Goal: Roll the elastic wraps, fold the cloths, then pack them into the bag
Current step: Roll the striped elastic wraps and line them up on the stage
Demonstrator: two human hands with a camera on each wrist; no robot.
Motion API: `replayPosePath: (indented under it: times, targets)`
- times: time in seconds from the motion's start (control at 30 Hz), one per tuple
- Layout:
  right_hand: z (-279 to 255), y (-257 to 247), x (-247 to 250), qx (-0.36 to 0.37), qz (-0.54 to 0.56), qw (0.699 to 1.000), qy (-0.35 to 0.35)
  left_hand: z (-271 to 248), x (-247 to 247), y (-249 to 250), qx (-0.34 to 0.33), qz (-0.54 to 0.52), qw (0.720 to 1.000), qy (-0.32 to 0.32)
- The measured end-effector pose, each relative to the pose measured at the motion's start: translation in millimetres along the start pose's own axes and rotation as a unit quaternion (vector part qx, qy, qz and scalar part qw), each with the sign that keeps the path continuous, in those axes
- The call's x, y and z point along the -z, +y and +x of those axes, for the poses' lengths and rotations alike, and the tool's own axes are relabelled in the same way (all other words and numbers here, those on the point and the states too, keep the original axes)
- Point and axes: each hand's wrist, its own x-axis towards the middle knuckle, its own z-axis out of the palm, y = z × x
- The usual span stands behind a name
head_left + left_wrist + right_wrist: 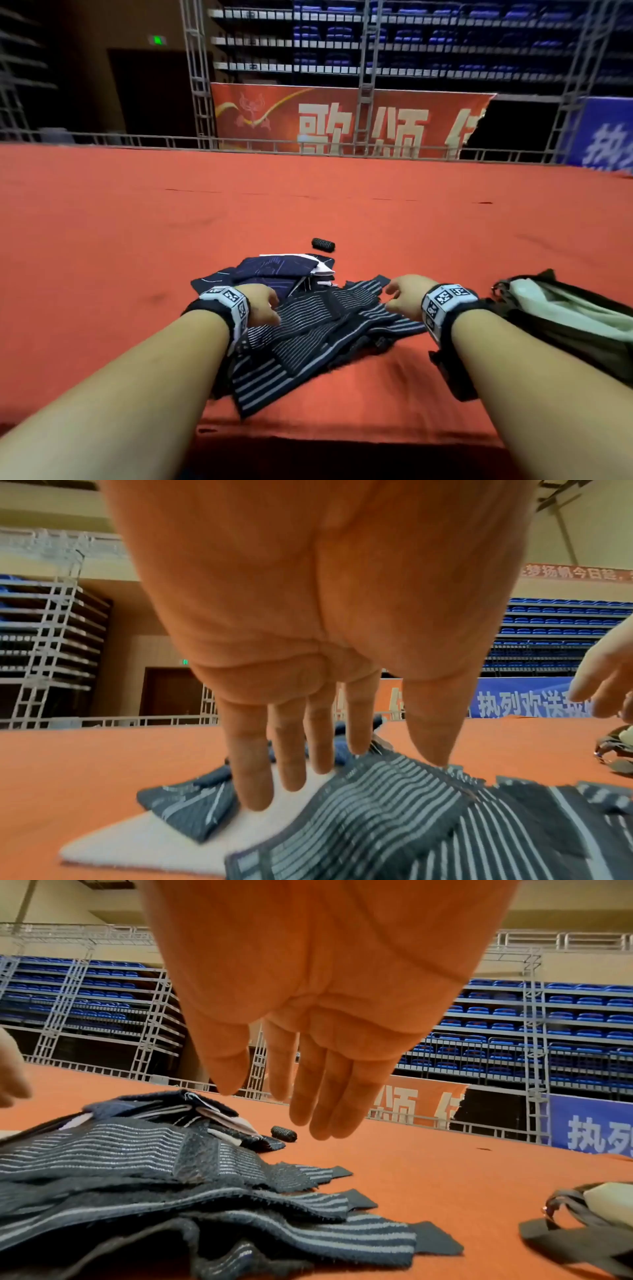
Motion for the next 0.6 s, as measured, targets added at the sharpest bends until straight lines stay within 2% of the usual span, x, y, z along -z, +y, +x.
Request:
replayPosePath:
  times: [0.2,0.4,0.6]
  targets:
    - [31,-1,-35,-0.012,-0.017,0.999,-0.036,23,-53,8,0.045,-0.048,0.989,-0.130]
    - [69,-12,-79,0.009,0.074,0.993,-0.094,61,-104,14,0.098,0.052,0.988,-0.109]
    - [95,-8,-109,-0.039,0.029,0.993,-0.111,101,-106,5,0.076,0.068,0.990,-0.093]
